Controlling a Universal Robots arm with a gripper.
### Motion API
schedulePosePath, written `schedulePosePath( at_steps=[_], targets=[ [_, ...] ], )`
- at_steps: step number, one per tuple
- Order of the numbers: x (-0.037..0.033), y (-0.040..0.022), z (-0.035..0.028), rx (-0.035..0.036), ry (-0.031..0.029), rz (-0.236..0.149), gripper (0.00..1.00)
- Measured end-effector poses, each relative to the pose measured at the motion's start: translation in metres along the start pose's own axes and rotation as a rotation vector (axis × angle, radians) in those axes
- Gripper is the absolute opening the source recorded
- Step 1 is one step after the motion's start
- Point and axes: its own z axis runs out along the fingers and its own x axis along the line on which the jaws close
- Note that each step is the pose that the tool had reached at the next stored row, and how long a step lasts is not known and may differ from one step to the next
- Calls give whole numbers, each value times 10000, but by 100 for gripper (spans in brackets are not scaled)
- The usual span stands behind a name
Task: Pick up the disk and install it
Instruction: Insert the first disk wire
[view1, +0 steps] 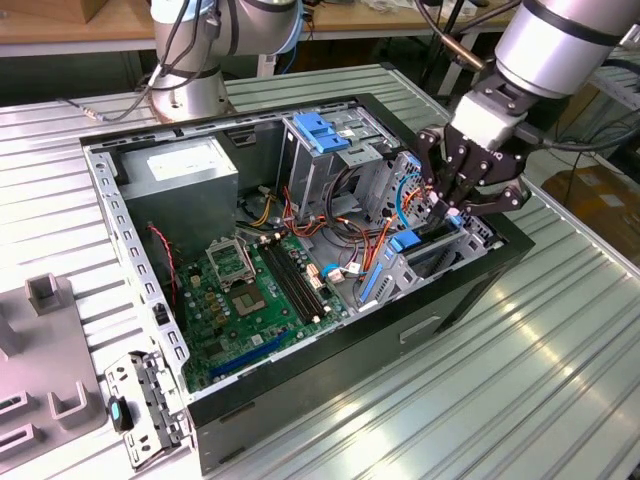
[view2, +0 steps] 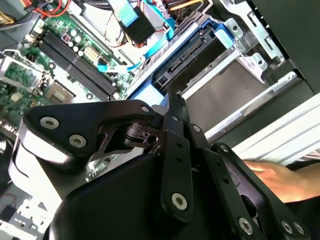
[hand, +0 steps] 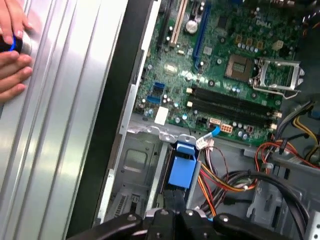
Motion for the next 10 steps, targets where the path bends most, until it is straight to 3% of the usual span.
schedulePosePath(
  at_steps=[6,10],
  targets=[
    [2,-12,5,-45,21,-1175,11],
    [12,-42,18,-36,31,-1460,11]
  ],
)
